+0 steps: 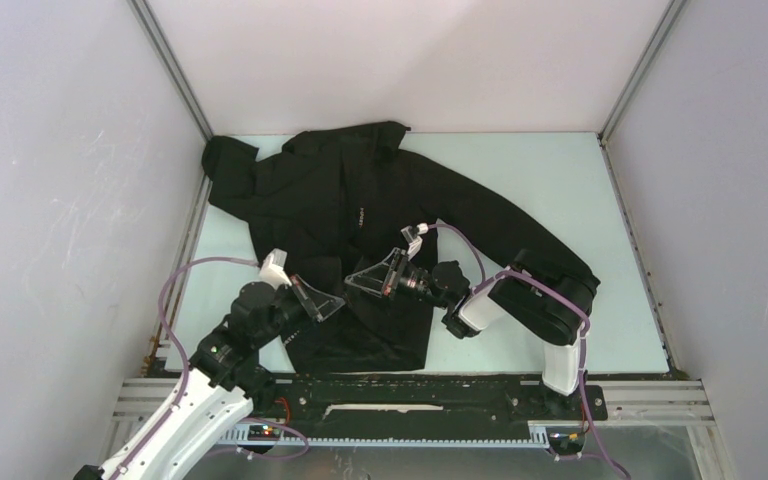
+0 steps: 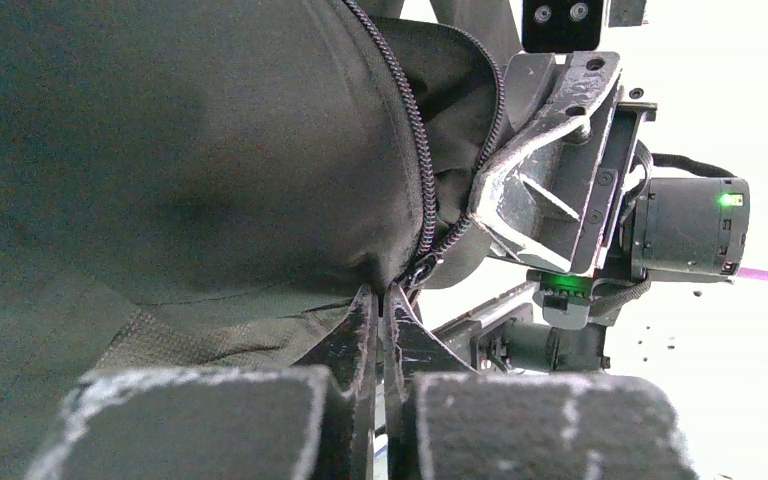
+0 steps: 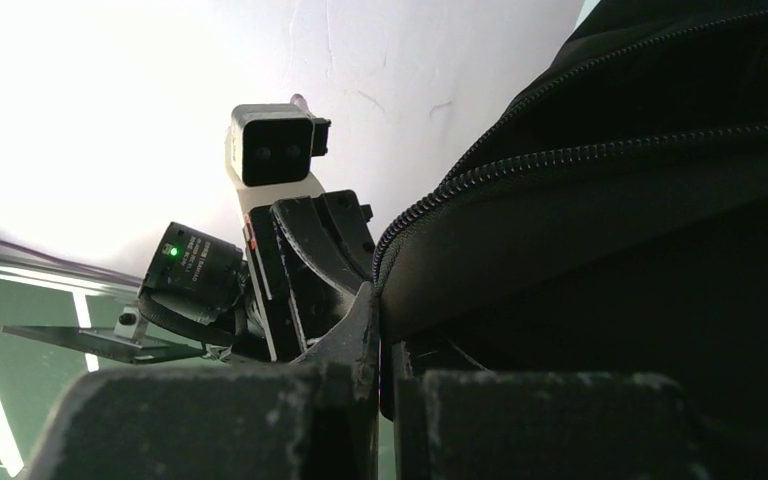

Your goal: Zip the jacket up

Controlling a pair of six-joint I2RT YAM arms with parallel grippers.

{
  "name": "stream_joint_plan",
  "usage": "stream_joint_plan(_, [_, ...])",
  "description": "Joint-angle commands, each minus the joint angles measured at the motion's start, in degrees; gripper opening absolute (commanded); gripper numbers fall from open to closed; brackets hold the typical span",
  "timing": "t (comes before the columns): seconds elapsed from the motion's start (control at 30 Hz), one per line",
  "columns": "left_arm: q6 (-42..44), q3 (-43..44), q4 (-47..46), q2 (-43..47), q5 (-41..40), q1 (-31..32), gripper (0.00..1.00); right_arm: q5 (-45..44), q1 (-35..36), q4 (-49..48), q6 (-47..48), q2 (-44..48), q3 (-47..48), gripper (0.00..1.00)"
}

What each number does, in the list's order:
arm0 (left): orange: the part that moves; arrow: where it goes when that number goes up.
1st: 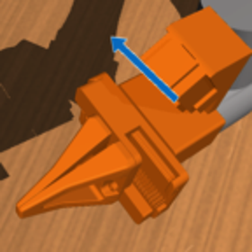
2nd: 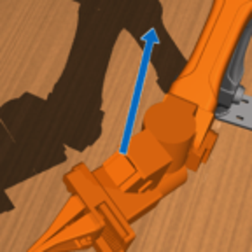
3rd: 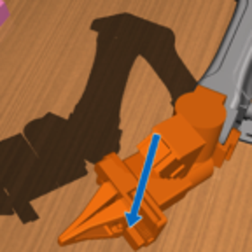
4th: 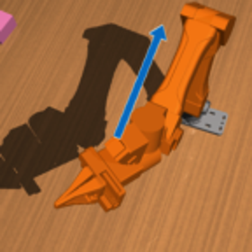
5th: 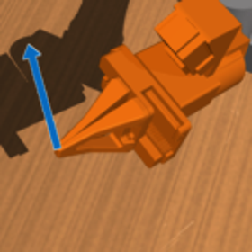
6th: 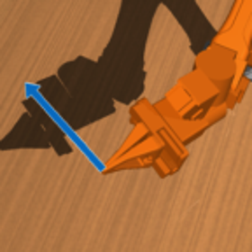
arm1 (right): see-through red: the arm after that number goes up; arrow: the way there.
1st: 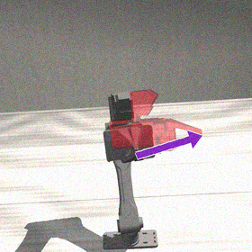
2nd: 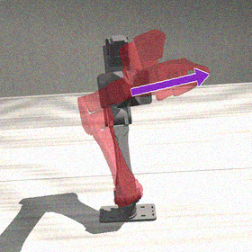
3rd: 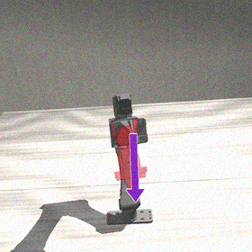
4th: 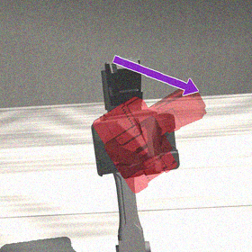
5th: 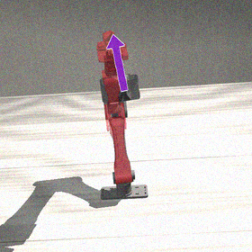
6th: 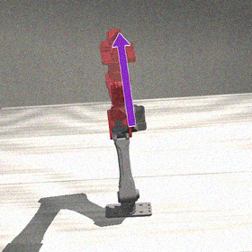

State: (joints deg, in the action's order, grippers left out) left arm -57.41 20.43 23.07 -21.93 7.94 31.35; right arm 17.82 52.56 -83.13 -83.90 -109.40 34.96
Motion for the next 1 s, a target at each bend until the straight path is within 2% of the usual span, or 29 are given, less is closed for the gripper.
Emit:
stream_joint_plan(0.0, [3.5, 1.5, 0.7, 1.3, 0.7, -0.5, 0.0, -0.1, -0.1, -4.0, 1.6, 0.6, 0.4, 0.0])
stream_joint_plan(0.07, [4.4, 1.6, 1.7, 1.5, 1.1, -0.5, 0.0, 0.7, -0.6, -3.8, 2.0, -0.2, 0.5, 0.0])
stream_joint_plan(0.2, [5.4, 1.7, 5.7, 1.5, 1.4, -0.5, 0.0, 4.7, -2.2, 3.4, 4.4, -0.8, 1.9, 0.16])
stream_joint_plan(0.3, [5.8, 2.0, 8.1, 1.1, 1.5, -0.5, 0.0, 6.9, -2.9, 15.5, 10.2, 2.1, 2.9, 0.36])
stream_joint_plan(0.37, [5.7, 2.4, 9.7, 1.1, 1.3, -0.5, 0.0, 7.4, -2.9, 24.0, 15.2, 4.6, 3.1, 0.56])
stream_joint_plan(0.4, [5.4, 2.6, 10.7, 1.1, 1.0, -0.5, 0.0, 7.7, -2.8, 28.2, 18.8, 6.0, 3.1, 0.63])
stream_joint_plan(0.47, [5.5, 3.0, 12.6, 0.7, 0.8, -0.5, 0.0, 7.5, -2.2, 36.7, 24.5, 9.6, 2.9, 0.68])
stream_joint_plan(0.53, [5.6, 3.4, 13.8, 0.3, 1.2, -0.5, 0.0, 5.6, -1.2, 46.1, 33.1, 13.9, 2.9, 0.69])
stream_joint_plan(0.63, [5.8, 3.9, 15.6, 0.4, 1.5, -0.5, 0.0, -3.1, 2.2, 59.2, 46.2, 22.6, 3.0, 0.69])
stream_joint_plan(0.73, [5.8, 4.2, 17.6, 1.1, 1.3, -0.5, 0.0, -13.2, 7.0, 68.1, 59.0, 30.6, 3.9, 0.69])
stream_joint_plan(0.83, [5.1, 3.9, 17.9, 2.3, 1.6, -0.5, 0.0, -23.5, 14.5, 67.1, 72.8, 36.2, 3.3, 0.69])
stream_joint_plan(0.97, [5.3, 4.0, 18.6, 3.7, 2.6, -0.5, 0.0, -28.3, 24.2, 44.1, 99.6, 34.2, -6.2, 0.71])
